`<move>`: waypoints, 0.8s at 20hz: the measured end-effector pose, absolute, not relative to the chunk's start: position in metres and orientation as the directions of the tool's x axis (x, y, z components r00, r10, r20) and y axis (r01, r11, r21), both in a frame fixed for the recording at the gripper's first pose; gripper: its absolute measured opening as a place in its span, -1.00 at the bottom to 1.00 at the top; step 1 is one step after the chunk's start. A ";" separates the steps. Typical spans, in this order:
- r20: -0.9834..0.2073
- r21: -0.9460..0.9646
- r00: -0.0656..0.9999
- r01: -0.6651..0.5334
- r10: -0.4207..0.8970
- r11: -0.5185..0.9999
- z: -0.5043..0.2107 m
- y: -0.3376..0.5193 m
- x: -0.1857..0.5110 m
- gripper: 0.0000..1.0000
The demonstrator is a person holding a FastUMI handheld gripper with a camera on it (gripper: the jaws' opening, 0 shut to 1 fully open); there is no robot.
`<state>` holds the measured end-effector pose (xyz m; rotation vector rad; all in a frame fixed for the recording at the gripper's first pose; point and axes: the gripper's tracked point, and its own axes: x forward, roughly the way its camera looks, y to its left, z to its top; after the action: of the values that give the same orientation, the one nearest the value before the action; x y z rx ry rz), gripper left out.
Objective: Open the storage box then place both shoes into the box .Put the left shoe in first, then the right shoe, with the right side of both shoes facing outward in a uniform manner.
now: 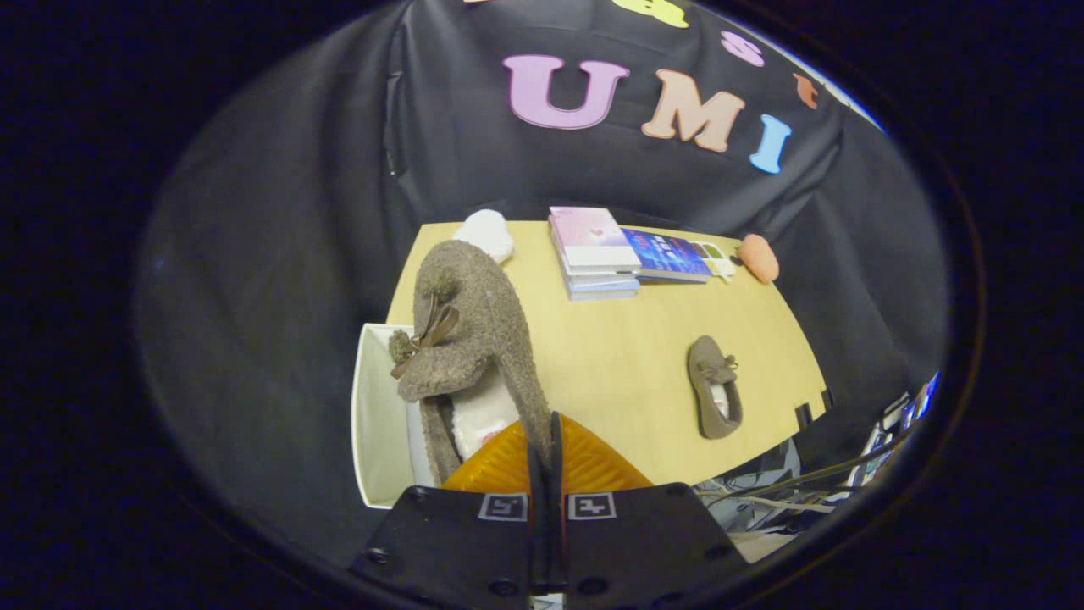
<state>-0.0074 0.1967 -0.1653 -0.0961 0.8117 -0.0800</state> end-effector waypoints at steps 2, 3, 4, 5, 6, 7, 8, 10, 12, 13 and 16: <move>-0.726 -0.111 0.683 0.008 -0.086 0.994 -0.172 0.215 -0.008 -0.93; -0.732 -0.107 0.677 0.000 -0.079 0.994 -0.177 0.223 -0.008 -0.93; -0.738 -0.103 0.671 -0.006 -0.072 0.995 -0.183 0.230 -0.007 -0.93; -0.749 -0.103 0.659 -0.016 -0.067 0.995 -0.194 0.236 -0.006 -0.93; -0.757 -0.103 0.650 -0.016 -0.068 0.995 -0.202 0.239 -0.005 -0.93; -0.768 -0.106 0.637 -0.018 -0.070 0.994 -0.213 0.242 -0.005 -0.93; -0.776 -0.109 0.627 -0.018 -0.074 0.994 -0.222 0.242 -0.004 -0.93; -0.791 -0.122 0.606 -0.021 -0.084 0.992 -0.240 0.245 -0.002 -0.93; -0.805 -0.135 0.585 -0.023 -0.097 0.991 -0.257 0.247 -0.002 -0.93; -0.812 -0.138 0.575 -0.024 -0.099 0.990 -0.264 0.248 0.000 -0.93; -0.835 -0.124 0.542 -0.015 -0.096 0.992 -0.284 0.255 0.005 -0.93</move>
<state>0.0046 0.2551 -0.2839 -0.1219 0.9970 -0.0481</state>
